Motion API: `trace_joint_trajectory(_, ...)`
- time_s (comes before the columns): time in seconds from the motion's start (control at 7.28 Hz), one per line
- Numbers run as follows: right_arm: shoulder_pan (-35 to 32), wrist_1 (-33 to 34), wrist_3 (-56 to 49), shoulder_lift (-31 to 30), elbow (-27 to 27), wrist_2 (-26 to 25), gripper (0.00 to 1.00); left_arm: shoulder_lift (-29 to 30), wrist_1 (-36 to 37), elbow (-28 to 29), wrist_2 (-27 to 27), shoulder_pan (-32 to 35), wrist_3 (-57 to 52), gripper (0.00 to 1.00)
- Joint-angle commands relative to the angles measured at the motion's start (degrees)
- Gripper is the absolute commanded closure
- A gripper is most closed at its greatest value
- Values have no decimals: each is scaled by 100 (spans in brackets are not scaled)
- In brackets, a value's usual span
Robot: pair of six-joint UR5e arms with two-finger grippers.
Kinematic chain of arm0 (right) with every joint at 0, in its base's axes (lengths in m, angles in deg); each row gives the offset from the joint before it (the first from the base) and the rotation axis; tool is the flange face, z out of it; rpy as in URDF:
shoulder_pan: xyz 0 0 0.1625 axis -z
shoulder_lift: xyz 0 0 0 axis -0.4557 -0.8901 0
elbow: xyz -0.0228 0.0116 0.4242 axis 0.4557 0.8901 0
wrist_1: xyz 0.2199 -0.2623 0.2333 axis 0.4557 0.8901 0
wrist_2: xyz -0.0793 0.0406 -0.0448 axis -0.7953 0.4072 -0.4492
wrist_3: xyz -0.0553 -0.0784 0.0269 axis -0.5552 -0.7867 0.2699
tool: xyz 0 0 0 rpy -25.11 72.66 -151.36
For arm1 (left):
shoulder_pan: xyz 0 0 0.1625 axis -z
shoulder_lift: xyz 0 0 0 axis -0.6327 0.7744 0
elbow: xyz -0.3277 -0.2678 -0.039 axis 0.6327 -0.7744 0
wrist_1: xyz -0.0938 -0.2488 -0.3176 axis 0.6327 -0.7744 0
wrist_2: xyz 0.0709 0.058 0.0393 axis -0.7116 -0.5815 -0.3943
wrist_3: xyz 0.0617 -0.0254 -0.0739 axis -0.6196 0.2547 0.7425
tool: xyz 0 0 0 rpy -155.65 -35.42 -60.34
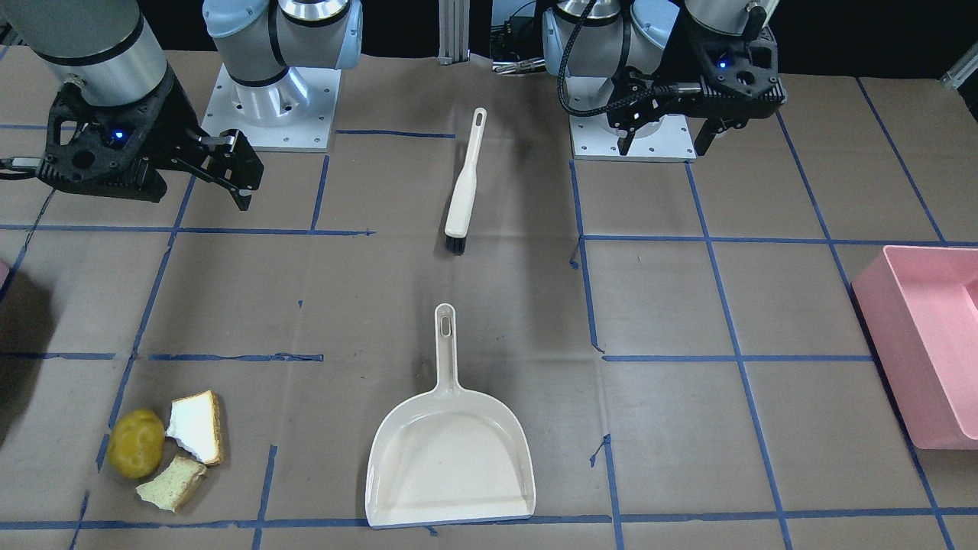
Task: Sweep and dump trash in nearest bin
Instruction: 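Move the left gripper down toward the white brush handle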
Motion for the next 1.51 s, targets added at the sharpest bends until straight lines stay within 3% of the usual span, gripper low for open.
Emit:
trace_joint_trajectory(0.0, 5, 34, 1, -17, -63, 13, 0, 44, 3, -30, -7, 1, 18, 0)
trace_joint_trajectory(1.37, 13, 166, 10, -17, 7, 22, 0, 61, 118, -179, -68, -8, 36, 0)
